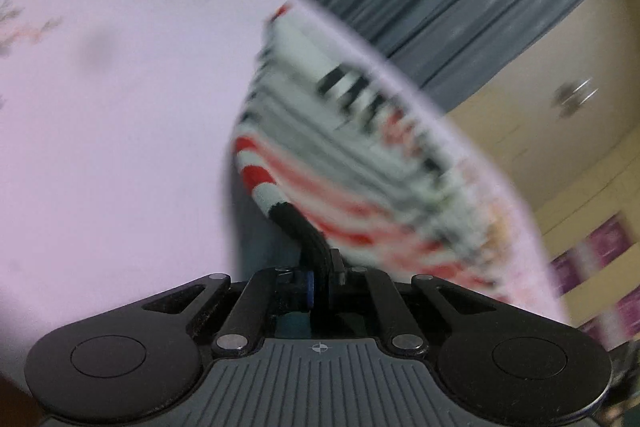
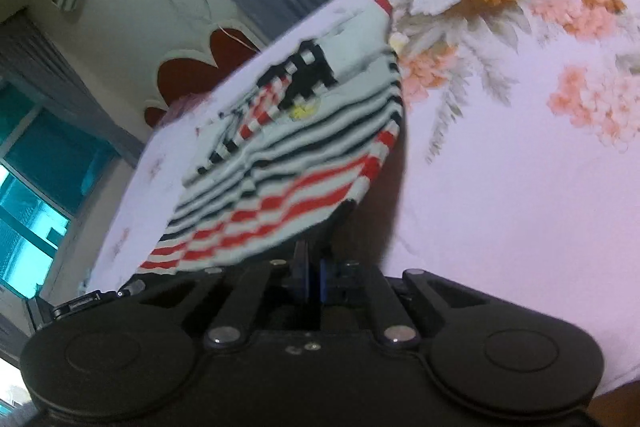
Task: Fold small clothes
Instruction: 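Grasp the sweater hem with both grippers and lift it toward the collar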
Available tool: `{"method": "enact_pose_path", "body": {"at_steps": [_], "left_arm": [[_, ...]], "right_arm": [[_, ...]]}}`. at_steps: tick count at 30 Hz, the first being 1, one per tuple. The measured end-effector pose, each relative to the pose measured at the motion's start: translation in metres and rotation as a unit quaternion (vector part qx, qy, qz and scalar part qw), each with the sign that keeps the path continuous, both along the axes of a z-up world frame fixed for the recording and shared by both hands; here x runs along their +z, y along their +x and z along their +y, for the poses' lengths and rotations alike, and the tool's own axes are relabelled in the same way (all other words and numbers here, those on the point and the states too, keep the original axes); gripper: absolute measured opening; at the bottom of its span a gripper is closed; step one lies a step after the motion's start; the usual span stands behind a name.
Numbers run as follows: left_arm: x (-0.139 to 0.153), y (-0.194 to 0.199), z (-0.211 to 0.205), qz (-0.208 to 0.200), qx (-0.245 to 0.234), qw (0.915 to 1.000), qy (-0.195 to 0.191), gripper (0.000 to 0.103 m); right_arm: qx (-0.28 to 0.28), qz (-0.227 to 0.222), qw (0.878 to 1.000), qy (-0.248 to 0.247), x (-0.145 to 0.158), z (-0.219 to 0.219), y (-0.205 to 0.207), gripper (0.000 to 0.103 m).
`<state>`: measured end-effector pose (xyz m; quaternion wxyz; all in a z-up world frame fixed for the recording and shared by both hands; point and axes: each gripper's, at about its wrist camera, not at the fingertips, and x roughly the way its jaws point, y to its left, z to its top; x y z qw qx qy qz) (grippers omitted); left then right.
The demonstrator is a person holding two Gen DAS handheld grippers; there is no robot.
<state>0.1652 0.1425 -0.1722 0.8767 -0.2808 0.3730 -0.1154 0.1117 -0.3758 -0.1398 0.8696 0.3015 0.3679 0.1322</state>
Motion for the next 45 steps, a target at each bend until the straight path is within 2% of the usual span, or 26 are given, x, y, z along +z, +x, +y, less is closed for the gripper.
{"method": "enact_pose_path", "body": {"at_steps": [1, 2, 3, 6, 10, 13, 17, 24, 28, 32, 37, 39, 40, 43, 45], "left_arm": [[-0.007, 0.000, 0.000, 0.011, 0.002, 0.9999, -0.001, 0.005], [-0.009, -0.003, 0.003, 0.005, 0.012, 0.9997, -0.021, 0.005], [-0.008, -0.005, 0.005, 0.004, 0.020, 0.9992, -0.034, 0.005], [0.000, -0.012, 0.008, -0.022, 0.037, 0.9968, -0.068, 0.005], [0.021, -0.004, 0.014, -0.060, 0.059, 0.9904, -0.110, 0.005], [0.044, 0.025, 0.010, -0.092, 0.052, 0.9875, -0.117, 0.005], [0.069, 0.089, 0.006, -0.113, 0.042, 0.9855, -0.119, 0.005], [0.079, 0.215, -0.002, -0.073, 0.044, 0.9895, -0.117, 0.005], [0.084, 0.281, -0.013, -0.061, 0.025, 0.9936, -0.092, 0.005], [0.067, 0.331, -0.017, -0.020, 0.021, 0.9971, -0.070, 0.005], [0.036, 0.375, -0.013, 0.019, 0.013, 0.9937, -0.110, 0.005], [0.032, 0.384, -0.012, 0.010, 0.013, 0.9911, -0.132, 0.005], [0.031, 0.389, -0.012, 0.005, 0.012, 0.9900, -0.141, 0.005], [0.029, 0.403, -0.014, 0.001, 0.013, 0.9906, -0.136, 0.005], [0.034, 0.403, -0.018, -0.008, 0.005, 0.9935, -0.114, 0.006]], "right_arm": [[0.003, 0.022, 1.000, -0.006, -0.010, 0.001, 0.005, 0.005], [0.002, 0.041, 0.999, -0.009, -0.018, 0.001, 0.011, 0.005], [-0.001, 0.043, 0.999, 0.000, -0.022, 0.001, 0.012, 0.005], [-0.011, 0.017, 1.000, 0.022, -0.012, 0.000, 0.015, 0.005], [-0.010, -0.034, 0.999, 0.013, 0.019, -0.001, 0.033, 0.005], [-0.014, -0.069, 0.997, 0.009, 0.044, -0.004, 0.060, 0.005], [-0.027, -0.092, 0.995, 0.006, 0.068, -0.010, 0.109, 0.005], [-0.058, -0.080, 0.995, 0.011, 0.087, -0.016, 0.217, 0.005], [-0.075, -0.059, 0.995, 0.017, 0.080, -0.018, 0.277, 0.005], [-0.078, -0.016, 0.997, 0.015, 0.061, -0.017, 0.329, 0.005], [-0.096, 0.040, 0.994, 0.045, 0.015, -0.023, 0.379, 0.007], [-0.104, 0.035, 0.991, 0.070, 0.004, -0.027, 0.389, 0.014], [-0.111, 0.025, 0.991, 0.075, 0.002, -0.027, 0.391, 0.023], [-0.149, -0.014, 0.987, 0.064, 0.008, -0.029, 0.391, 0.071], [-0.153, -0.038, 0.986, 0.050, 0.018, -0.030, 0.388, 0.065]]}}
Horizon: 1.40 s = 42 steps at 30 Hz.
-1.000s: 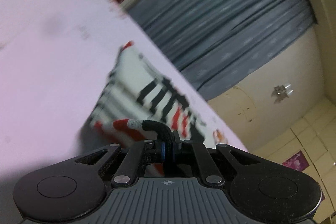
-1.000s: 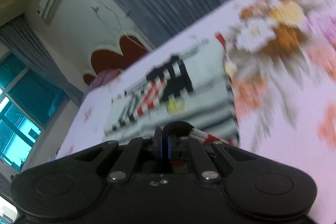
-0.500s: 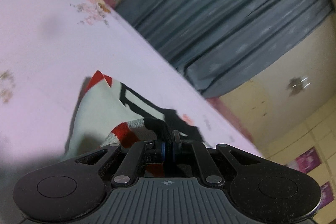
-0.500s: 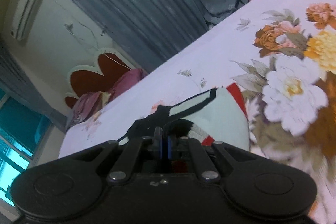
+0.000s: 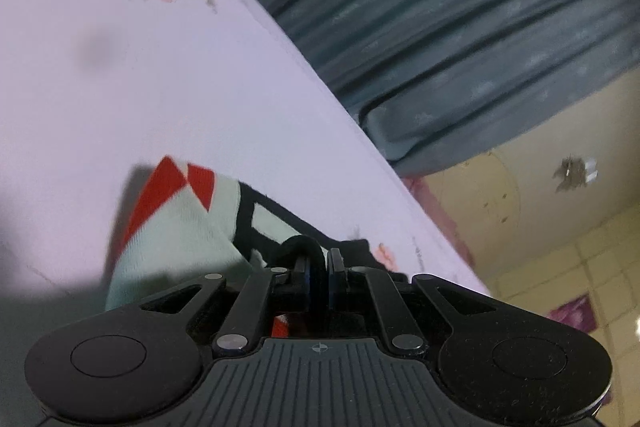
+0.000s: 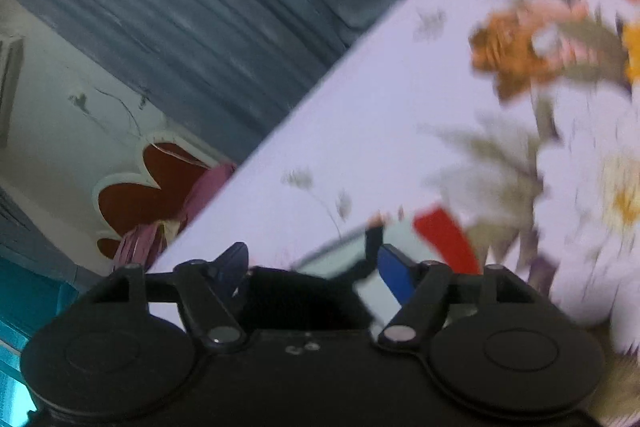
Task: Fold small clothes
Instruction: 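Grasp the sweater hem with both grippers and lift it toward the collar, then lay the hem onto the black collar with both grippers and open them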
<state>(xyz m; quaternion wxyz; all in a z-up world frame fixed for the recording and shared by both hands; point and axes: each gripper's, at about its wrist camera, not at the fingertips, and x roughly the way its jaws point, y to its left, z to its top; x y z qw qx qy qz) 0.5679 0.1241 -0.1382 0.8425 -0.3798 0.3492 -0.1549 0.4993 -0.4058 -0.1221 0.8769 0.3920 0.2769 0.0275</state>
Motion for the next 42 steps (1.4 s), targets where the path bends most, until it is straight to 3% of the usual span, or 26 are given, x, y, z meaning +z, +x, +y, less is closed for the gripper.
{"method": "enact_pose_path", "body": {"at_steps": [1, 3, 5, 6, 9, 12, 14, 16, 18, 19, 22, 24, 26, 28, 29, 31, 34, 36, 37, 38, 39, 40, 41, 42], "left_arm": [[0.002, -0.003, -0.001, -0.010, -0.003, 0.9999, 0.007, 0.006], [0.005, -0.010, -0.001, -0.026, -0.007, 0.9996, 0.010, 0.016], [0.006, -0.015, 0.001, -0.040, 0.008, 0.9988, 0.028, 0.067], [0.007, -0.018, 0.005, -0.050, 0.029, 0.9978, 0.033, 0.075], [0.010, -0.020, 0.017, -0.063, 0.045, 0.9965, 0.032, 0.077], [0.017, -0.008, 0.004, -0.064, -0.006, 0.9917, 0.111, 0.077], [0.021, 0.003, -0.012, -0.062, -0.055, 0.9803, 0.179, 0.076], [0.022, 0.013, -0.036, -0.063, -0.102, 0.9588, 0.258, 0.069], [0.016, 0.022, -0.061, -0.058, -0.131, 0.9263, 0.349, 0.059], [0.011, 0.025, -0.070, -0.059, -0.143, 0.9130, 0.377, 0.054], [0.013, 0.015, -0.081, -0.098, -0.144, 0.8935, 0.414, 0.004], [0.025, 0.003, -0.070, -0.137, -0.092, 0.9033, 0.396, 0.004], [0.031, -0.005, -0.059, -0.146, -0.041, 0.9068, 0.393, 0.004], [0.020, 0.005, -0.050, -0.103, -0.041, 0.9206, 0.374, 0.004], [0.013, 0.009, -0.051, -0.089, -0.046, 0.9209, 0.377, 0.004], [0.011, 0.013, -0.059, -0.086, -0.055, 0.9117, 0.398, 0.004], [0.013, 0.016, -0.060, -0.080, -0.063, 0.9062, 0.410, 0.004], [0.015, 0.015, -0.063, -0.084, -0.065, 0.9010, 0.421, 0.004], [0.015, 0.015, -0.065, -0.085, -0.064, 0.8984, 0.426, 0.012], [0.016, 0.016, -0.068, -0.084, -0.057, 0.8967, 0.431, 0.034], [0.019, 0.015, -0.067, -0.080, -0.045, 0.8952, 0.436, 0.050], [0.022, 0.014, -0.066, -0.083, -0.034, 0.8948, 0.437, 0.074], [0.027, 0.008, -0.066, -0.098, -0.023, 0.8957, 0.433, 0.079], [0.036, 0.001, -0.069, -0.115, -0.010, 0.8946, 0.432, 0.079]], "right_arm": [[0.003, -0.004, 1.000, -0.007, 0.004, -0.001, -0.002, 0.062], [0.014, -0.010, 0.999, -0.033, 0.011, -0.002, -0.005, 0.060], [0.036, -0.007, 0.997, -0.069, 0.015, 0.002, -0.007, 0.057], [0.048, -0.003, 0.995, -0.086, 0.016, 0.003, -0.007, 0.056], [0.073, 0.011, 0.989, -0.125, 0.017, 0.013, -0.001, 0.054], [0.096, 0.021, 0.983, -0.156, 0.014, 0.025, 0.009, 0.053], [0.109, 0.037, 0.974, -0.195, 0.010, 0.037, 0.018, 0.052], [0.125, 0.048, 0.962, -0.236, 0.005, 0.049, 0.025, 0.052], [0.139, 0.053, 0.947, -0.285, 0.002, 0.065, 0.028, 0.050], [0.147, 0.054, 0.937, -0.311, 0.001, 0.073, 0.028, 0.043], [0.171, 0.057, 0.914, -0.364, 0.001, 0.088, 0.030, 0.005], [0.165, 0.042, 0.913, -0.370, 0.005, 0.086, 0.027, 0.004], [0.120, 0.002, 0.917, -0.380, 0.019, 0.077, 0.014, 0.004], [0.094, 0.006, 0.921, -0.379, 0.016, 0.065, 0.013, 0.004], [0.101, 0.026, 0.923, -0.370, 0.008, 0.062, 0.018, 0.004], [0.108, 0.048, 0.920, -0.374, -0.005, 0.063, 0.024, 0.004], [0.095, 0.053, 0.927, -0.358, -0.008, 0.061, 0.025, 0.005], [0.093, 0.054, 0.926, -0.361, -0.009, 0.061, 0.024, 0.007], [0.095, 0.055, 0.926, -0.363, -0.008, 0.062, 0.024, 0.013], [0.092, 0.056, 0.926, -0.362, -0.006, 0.061, 0.024, 0.029], [0.089, 0.055, 0.928, -0.358, 0.000, 0.061, 0.024, 0.041], [0.085, 0.043, 0.929, -0.357, 0.006, 0.062, 0.019, 0.058], [0.084, 0.022, 0.928, -0.361, 0.013, 0.067, 0.014, 0.061], [0.090, 0.011, 0.926, -0.366, 0.017, 0.074, 0.011, 0.058]]}}
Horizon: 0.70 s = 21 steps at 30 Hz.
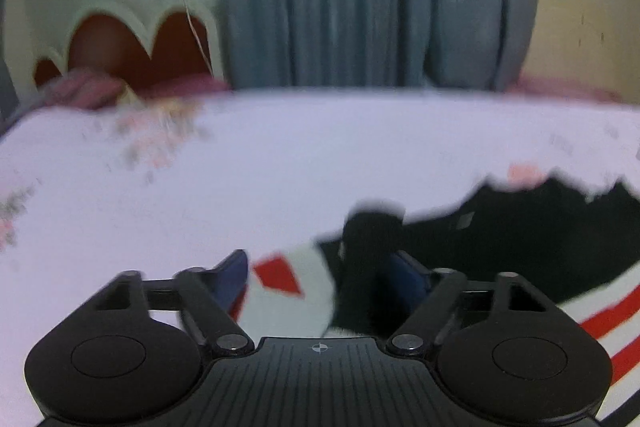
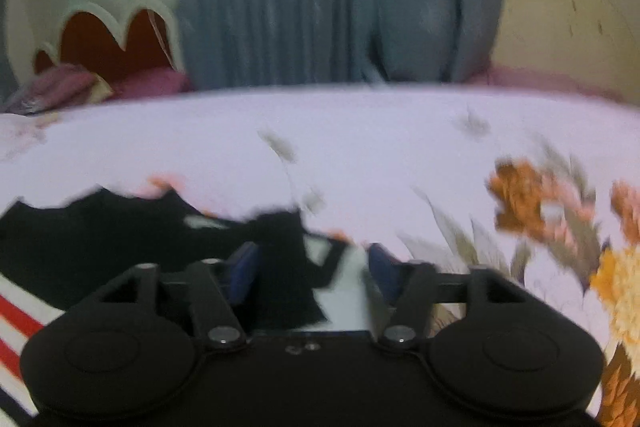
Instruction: Fold small clothes
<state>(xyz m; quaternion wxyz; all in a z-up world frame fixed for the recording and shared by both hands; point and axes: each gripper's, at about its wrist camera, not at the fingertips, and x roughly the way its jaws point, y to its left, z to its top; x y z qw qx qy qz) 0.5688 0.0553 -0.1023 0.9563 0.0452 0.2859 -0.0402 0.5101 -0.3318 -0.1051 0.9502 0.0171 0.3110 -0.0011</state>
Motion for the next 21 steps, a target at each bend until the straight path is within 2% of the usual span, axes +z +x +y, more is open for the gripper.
{"method": "enact_pose_path", "body": {"at_steps": [1, 2, 4, 7, 8, 10, 13, 16, 17, 19, 21], "left_arm": [[0.007, -0.005, -0.006, -0.010, 0.002, 0.9999, -0.003, 0.079], [0.014, -0.009, -0.015, -0.016, -0.009, 0.9997, -0.016, 0.079], [0.019, -0.016, -0.039, -0.022, -0.060, 0.9974, -0.033, 0.079], [0.008, -0.015, -0.077, 0.004, -0.113, 0.9934, -0.024, 0.079], [0.002, -0.013, -0.083, 0.019, -0.124, 0.9918, -0.023, 0.079], [-0.012, -0.007, -0.091, 0.062, -0.139, 0.9881, -0.021, 0.079], [-0.022, -0.014, -0.068, 0.048, -0.103, 0.9935, 0.008, 0.079], [-0.027, -0.026, -0.022, 0.039, -0.055, 0.9977, 0.012, 0.079], [-0.028, -0.028, -0.011, 0.042, -0.045, 0.9981, 0.002, 0.085], [-0.028, -0.028, 0.002, 0.053, -0.033, 0.9977, -0.025, 0.086], [-0.025, -0.029, -0.002, 0.044, -0.021, 0.9987, -0.015, 0.086]], "right_arm": [[0.015, 0.004, 1.000, 0.000, 0.002, 0.009, 0.000, 0.046], [0.034, 0.010, 0.999, 0.006, 0.003, 0.020, 0.001, 0.038], [0.079, 0.019, 0.997, 0.013, -0.002, 0.050, 0.003, 0.035], [0.117, 0.025, 0.993, 0.001, -0.012, 0.091, 0.006, 0.039], [0.125, 0.025, 0.992, -0.007, -0.015, 0.102, 0.007, 0.044], [0.136, 0.030, 0.990, -0.022, -0.022, 0.116, 0.009, 0.047], [0.144, 0.037, 0.988, -0.033, -0.023, 0.103, 0.009, 0.045], [0.061, 0.040, 0.995, -0.066, -0.022, 0.056, -0.001, 0.045], [0.035, 0.040, 0.997, -0.056, -0.023, 0.033, -0.006, 0.043], [0.008, 0.049, 0.998, -0.042, -0.024, 0.004, -0.013, 0.050], [0.010, 0.053, 0.998, -0.028, -0.022, -0.003, -0.015, 0.048]]}}
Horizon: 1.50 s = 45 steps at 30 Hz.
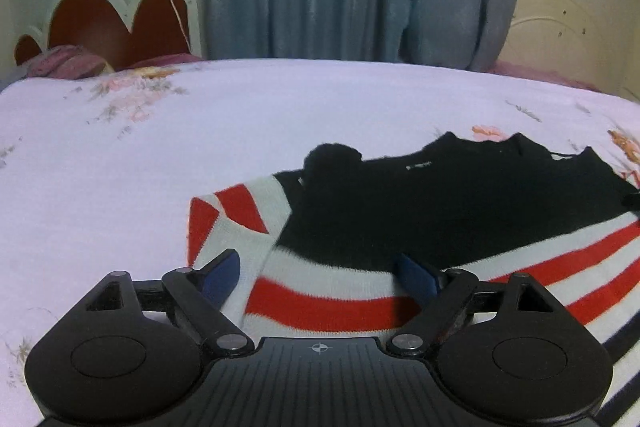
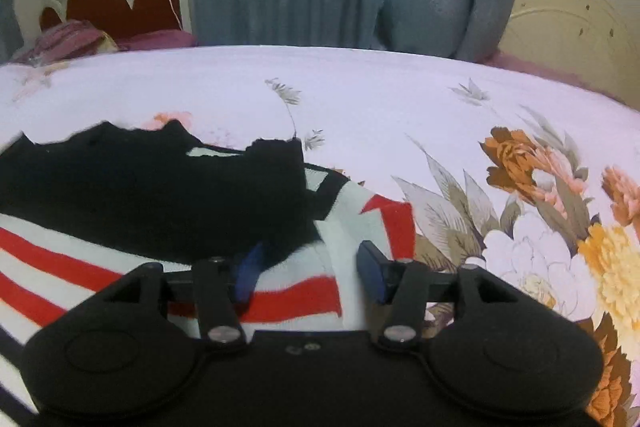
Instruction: Fold small clothes
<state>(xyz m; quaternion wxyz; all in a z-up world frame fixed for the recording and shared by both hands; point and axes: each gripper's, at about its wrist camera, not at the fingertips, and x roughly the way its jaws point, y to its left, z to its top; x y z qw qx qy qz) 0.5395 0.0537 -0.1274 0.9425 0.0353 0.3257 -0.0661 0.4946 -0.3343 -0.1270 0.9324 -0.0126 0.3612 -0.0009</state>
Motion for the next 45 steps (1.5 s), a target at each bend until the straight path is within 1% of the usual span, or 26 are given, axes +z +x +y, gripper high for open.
{"method": "enact_pose_path", "body": {"at_steps": [1, 2, 3, 5, 7, 9, 10, 12, 13, 14, 16, 18, 20, 22, 25, 27, 28, 29, 30, 32, 35, 37, 39, 40, 42, 45], "left_arm": [[0.003, -0.004, -0.003, -0.010, 0.014, 0.9998, 0.012, 0.086], [0.009, -0.011, -0.007, -0.026, 0.022, 0.9992, 0.021, 0.086], [0.017, -0.021, -0.012, -0.050, 0.019, 0.9984, 0.020, 0.086], [0.029, -0.036, -0.022, -0.073, -0.006, 0.9973, 0.006, 0.086], [0.032, -0.048, -0.049, -0.078, -0.057, 0.9953, 0.009, 0.086], [0.029, -0.056, -0.074, -0.066, -0.097, 0.9931, 0.005, 0.086], [0.027, -0.059, -0.081, -0.058, -0.104, 0.9928, 0.003, 0.086], [0.018, -0.060, -0.092, -0.030, -0.113, 0.9932, 0.000, 0.086], [0.012, -0.061, -0.093, -0.014, -0.111, 0.9938, 0.002, 0.086], [0.008, -0.062, -0.093, -0.005, -0.108, 0.9942, 0.007, 0.086], [0.003, -0.071, -0.082, -0.006, -0.107, 0.9943, 0.003, 0.086], [0.006, -0.080, -0.066, -0.010, -0.092, 0.9957, 0.003, 0.086], [0.004, -0.084, -0.043, -0.010, -0.071, 0.9974, 0.005, 0.086], [0.000, -0.089, -0.020, -0.007, -0.046, 0.9989, 0.000, 0.086], [0.000, -0.102, 0.004, -0.007, -0.034, 0.9994, 0.002, 0.085], [0.005, -0.109, -0.003, -0.012, -0.030, 0.9993, 0.020, 0.085], [0.008, -0.113, -0.009, -0.019, -0.029, 0.9991, 0.026, 0.085], [0.012, -0.117, -0.016, -0.027, -0.036, 0.9987, 0.022, 0.085], [0.016, -0.122, -0.026, -0.035, -0.046, 0.9983, 0.012, 0.085], [0.021, -0.127, -0.048, -0.040, -0.070, 0.9968, 0.000, 0.085], [0.018, -0.133, -0.086, -0.030, -0.117, 0.9926, 0.002, 0.086], [0.009, -0.139, -0.100, -0.017, -0.135, 0.9907, 0.008, 0.086], [-0.004, -0.143, -0.103, 0.004, -0.134, 0.9906, 0.024, 0.086], [-0.004, -0.146, -0.099, 0.000, -0.131, 0.9912, 0.021, 0.086], [-0.003, -0.151, -0.085, 0.002, -0.117, 0.9931, 0.012, 0.086], [0.002, -0.156, -0.073, 0.000, -0.106, 0.9939, 0.032, 0.086]], "right_arm": [[-0.007, -0.006, 1.000, -0.005, 0.004, 0.002, -0.002, 0.043], [-0.016, -0.020, 1.000, -0.008, 0.010, 0.006, -0.007, 0.042], [-0.021, -0.039, 0.999, -0.004, 0.017, 0.010, -0.013, 0.041], [0.001, -0.069, 0.997, 0.018, 0.027, 0.025, -0.028, 0.040], [0.056, -0.061, 0.996, 0.019, 0.026, 0.051, -0.034, 0.039], [0.100, -0.050, 0.994, 0.018, 0.021, 0.078, -0.036, 0.040], [0.117, -0.041, 0.992, 0.020, 0.016, 0.090, -0.037, 0.041], [0.124, -0.027, 0.992, 0.023, 0.010, 0.104, -0.036, 0.042], [0.126, -0.017, 0.992, 0.024, 0.006, 0.108, -0.036, 0.046], [0.125, -0.007, 0.992, 0.014, 0.001, 0.112, -0.037, 0.046], [0.129, -0.005, 0.992, 0.001, -0.004, 0.111, -0.043, 0.046], [0.129, -0.002, 0.992, -0.001, -0.003, 0.103, -0.051, 0.046], [0.116, -0.003, 0.993, -0.013, 0.000, 0.090, -0.062, 0.046], [0.075, -0.011, 0.997, -0.032, -0.001, 0.070, -0.073, 0.046], [0.016, -0.004, 1.000, -0.019, -0.007, 0.026, -0.093, 0.042], [0.015, -0.004, 1.000, -0.013, -0.007, 0.020, -0.102, 0.042], [0.010, -0.007, 1.000, -0.019, -0.003, 0.023, -0.105, 0.039], [0.008, -0.016, 1.000, -0.020, 0.003, 0.029, -0.109, 0.040], [0.009, -0.030, 0.999, -0.009, 0.008, 0.035, -0.112, 0.040], [0.017, -0.041, 0.999, 0.011, 0.014, 0.049, -0.116, 0.040], [0.046, -0.031, 0.998, 0.018, 0.009, 0.081, -0.114, 0.039], [0.059, -0.011, 0.998, 0.007, 0.001, 0.097, -0.116, 0.042], [0.061, 0.000, 0.998, -0.022, -0.010, 0.104, -0.125, 0.041], [0.062, 0.000, 0.998, -0.025, -0.013, 0.102, -0.131, 0.041], [0.058, 0.004, 0.998, -0.008, -0.014, 0.089, -0.144, 0.040], [0.069, 0.008, 0.998, -0.005, -0.013, 0.078, -0.156, 0.040]]}}
